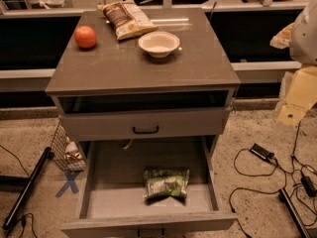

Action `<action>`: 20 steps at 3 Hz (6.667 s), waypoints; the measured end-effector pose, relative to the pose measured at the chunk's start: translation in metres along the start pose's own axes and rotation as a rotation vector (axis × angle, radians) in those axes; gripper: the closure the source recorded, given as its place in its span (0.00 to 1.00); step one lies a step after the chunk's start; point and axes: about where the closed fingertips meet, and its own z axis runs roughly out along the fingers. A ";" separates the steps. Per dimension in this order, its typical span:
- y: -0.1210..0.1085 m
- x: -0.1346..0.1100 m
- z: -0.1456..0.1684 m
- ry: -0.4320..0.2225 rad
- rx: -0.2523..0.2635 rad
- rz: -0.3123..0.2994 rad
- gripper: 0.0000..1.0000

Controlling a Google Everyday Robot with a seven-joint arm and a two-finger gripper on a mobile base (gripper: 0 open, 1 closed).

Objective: Pick green jalapeno chip bag from middle drawer and place on counter

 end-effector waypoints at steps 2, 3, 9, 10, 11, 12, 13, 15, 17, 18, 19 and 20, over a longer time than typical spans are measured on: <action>0.008 -0.004 0.028 -0.012 0.002 -0.018 0.00; 0.040 -0.012 0.079 -0.063 -0.003 -0.080 0.00; 0.099 -0.036 0.252 -0.048 0.003 -0.057 0.00; 0.098 -0.048 0.296 -0.087 -0.044 -0.063 0.00; 0.104 -0.076 0.398 -0.124 -0.127 -0.110 0.00; 0.107 -0.086 0.457 -0.149 -0.151 -0.110 0.00; 0.108 -0.085 0.502 -0.189 -0.180 -0.075 0.00; 0.123 -0.076 0.578 -0.250 -0.248 0.018 0.12; 0.130 -0.071 0.612 -0.231 -0.278 0.086 0.61; 0.129 -0.072 0.612 -0.243 -0.282 0.087 0.84; 0.129 -0.072 0.608 -0.243 -0.282 0.087 1.00; 0.127 -0.072 0.604 -0.248 -0.279 0.087 1.00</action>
Offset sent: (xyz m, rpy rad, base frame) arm 0.0105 0.0721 -0.2121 0.0415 -0.0339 0.1480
